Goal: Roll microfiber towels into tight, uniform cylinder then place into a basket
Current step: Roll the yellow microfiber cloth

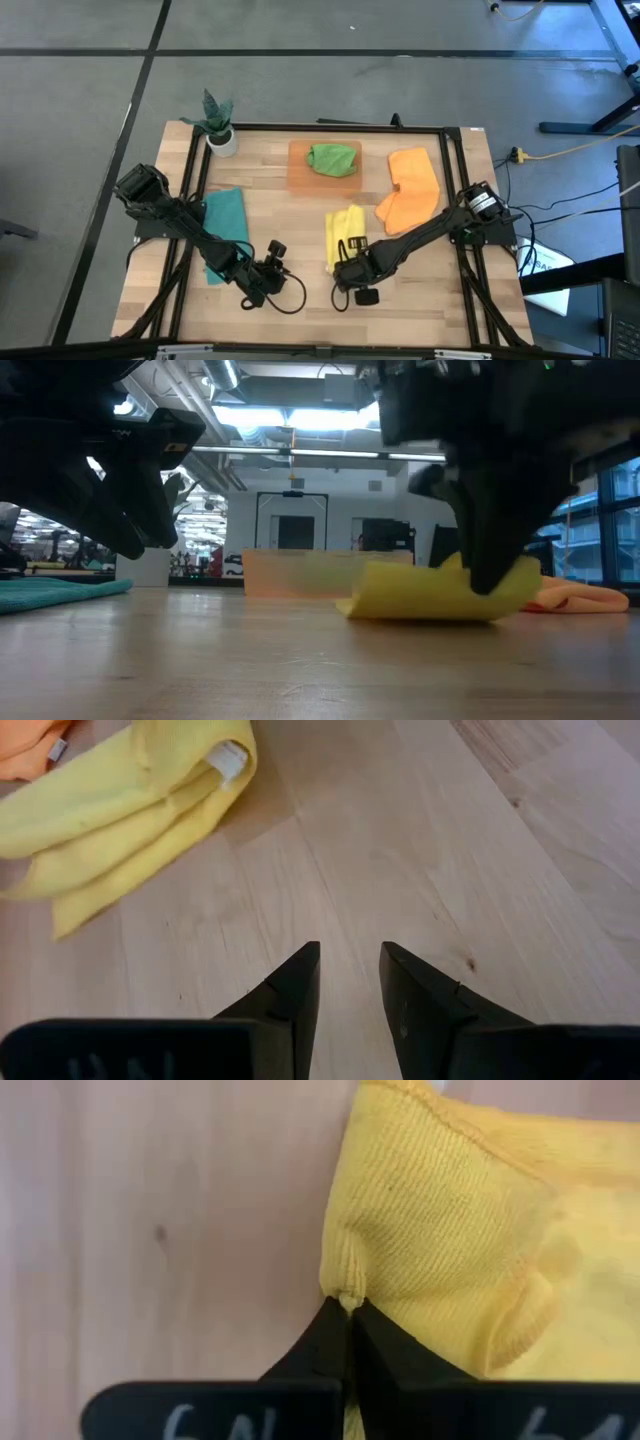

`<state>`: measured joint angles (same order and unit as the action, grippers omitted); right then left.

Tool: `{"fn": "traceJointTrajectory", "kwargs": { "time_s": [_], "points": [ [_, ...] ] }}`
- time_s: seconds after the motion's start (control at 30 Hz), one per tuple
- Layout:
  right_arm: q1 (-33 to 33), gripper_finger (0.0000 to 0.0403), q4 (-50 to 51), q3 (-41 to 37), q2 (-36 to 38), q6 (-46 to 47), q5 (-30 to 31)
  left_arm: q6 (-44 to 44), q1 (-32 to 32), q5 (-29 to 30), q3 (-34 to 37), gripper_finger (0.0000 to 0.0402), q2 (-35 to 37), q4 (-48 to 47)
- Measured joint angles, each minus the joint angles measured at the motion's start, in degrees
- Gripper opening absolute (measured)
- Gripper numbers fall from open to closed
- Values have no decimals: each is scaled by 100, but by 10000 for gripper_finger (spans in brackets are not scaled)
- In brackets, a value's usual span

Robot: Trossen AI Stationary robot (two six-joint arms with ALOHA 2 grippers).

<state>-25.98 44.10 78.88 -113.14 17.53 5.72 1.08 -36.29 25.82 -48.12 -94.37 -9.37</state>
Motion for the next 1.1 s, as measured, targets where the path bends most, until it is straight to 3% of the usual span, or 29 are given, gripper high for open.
{"fn": "traceJointTrajectory", "kwargs": {
  "time_s": [0.3,0.8,0.9,1.1],
  "points": [
    [115,7,545,476,16,-353,175,20,-2,-193,0,98,0,1],
    [914,6,498,486,147,-911,-223,-7,0,-213,0,98,0,8],
    [973,6,469,486,168,-914,-281,-279,23,30,0,98,0,114],
    [964,6,431,486,168,-971,-298,-382,656,332,46,98,-9,326]
  ]
}}
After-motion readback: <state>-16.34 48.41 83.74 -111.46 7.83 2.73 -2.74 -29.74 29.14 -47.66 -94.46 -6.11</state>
